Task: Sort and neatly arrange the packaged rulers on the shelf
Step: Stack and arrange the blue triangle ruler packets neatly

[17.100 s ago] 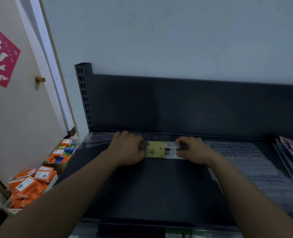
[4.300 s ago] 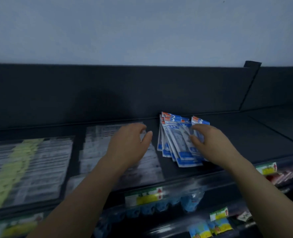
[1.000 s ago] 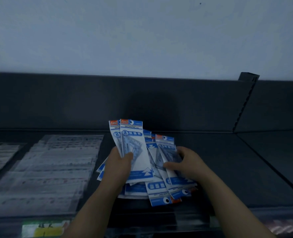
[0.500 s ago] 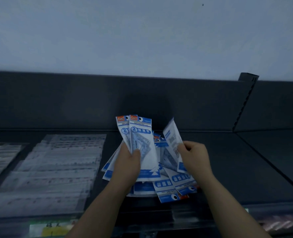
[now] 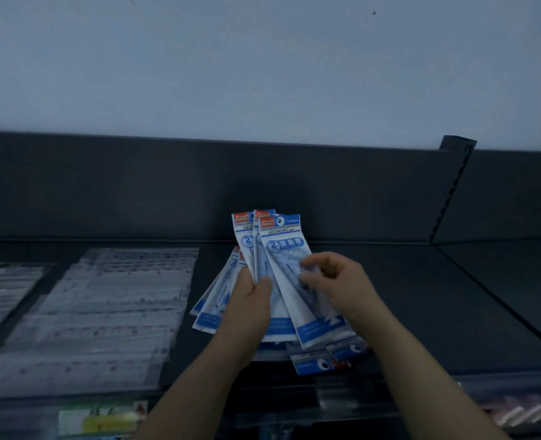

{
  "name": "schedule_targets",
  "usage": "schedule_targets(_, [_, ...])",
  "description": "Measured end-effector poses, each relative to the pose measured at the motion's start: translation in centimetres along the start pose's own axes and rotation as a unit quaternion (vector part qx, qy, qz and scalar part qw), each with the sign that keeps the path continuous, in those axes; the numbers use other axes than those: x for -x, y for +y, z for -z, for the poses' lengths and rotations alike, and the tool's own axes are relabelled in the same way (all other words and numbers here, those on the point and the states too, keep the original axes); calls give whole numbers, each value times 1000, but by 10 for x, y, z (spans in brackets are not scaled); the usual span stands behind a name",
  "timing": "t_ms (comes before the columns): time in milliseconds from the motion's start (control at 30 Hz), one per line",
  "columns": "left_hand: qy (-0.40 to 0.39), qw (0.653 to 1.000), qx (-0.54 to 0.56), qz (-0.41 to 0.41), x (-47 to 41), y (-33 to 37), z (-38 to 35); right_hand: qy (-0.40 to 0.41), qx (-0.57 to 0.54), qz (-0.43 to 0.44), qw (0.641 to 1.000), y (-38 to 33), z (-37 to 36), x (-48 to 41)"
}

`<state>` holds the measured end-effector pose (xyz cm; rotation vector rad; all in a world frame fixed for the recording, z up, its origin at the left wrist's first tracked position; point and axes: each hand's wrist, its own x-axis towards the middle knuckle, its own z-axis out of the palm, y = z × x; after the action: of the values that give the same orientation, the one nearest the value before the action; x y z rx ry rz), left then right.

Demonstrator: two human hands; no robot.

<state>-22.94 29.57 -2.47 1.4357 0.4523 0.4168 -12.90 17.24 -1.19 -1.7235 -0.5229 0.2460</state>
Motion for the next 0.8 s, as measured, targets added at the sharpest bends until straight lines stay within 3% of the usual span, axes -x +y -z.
schedule_targets(167, [50, 999, -3, -3, -8, 6, 3, 13, -3, -26, 1000, 0, 23, -19])
schedule_targets(300, [37, 999, -10, -12, -10, 7, -12, -35, -53, -39, 997, -2, 19, -22])
schedule_targets(400, [84, 991, -98, -33, -12, 6, -20, -51, 3, 6, 999, 1, 22, -24])
schedule_targets(467, [131, 982, -129, -38, -13, 4, -14, -26, 107, 28, 994, 9, 37, -31])
schedule_targets(533, [164, 977, -126, -45, -12, 1, -5, -54, 196, -3, 979, 19, 52, -34])
schedule_targets(633, [176, 978, -111, -19, -14, -6, 3, -136, 182, -71, 971, 30, 53, -31])
schedule_targets(800, [177, 980, -86, 19, -17, -10, -6, -165, 151, -44, 974, 29, 45, -33])
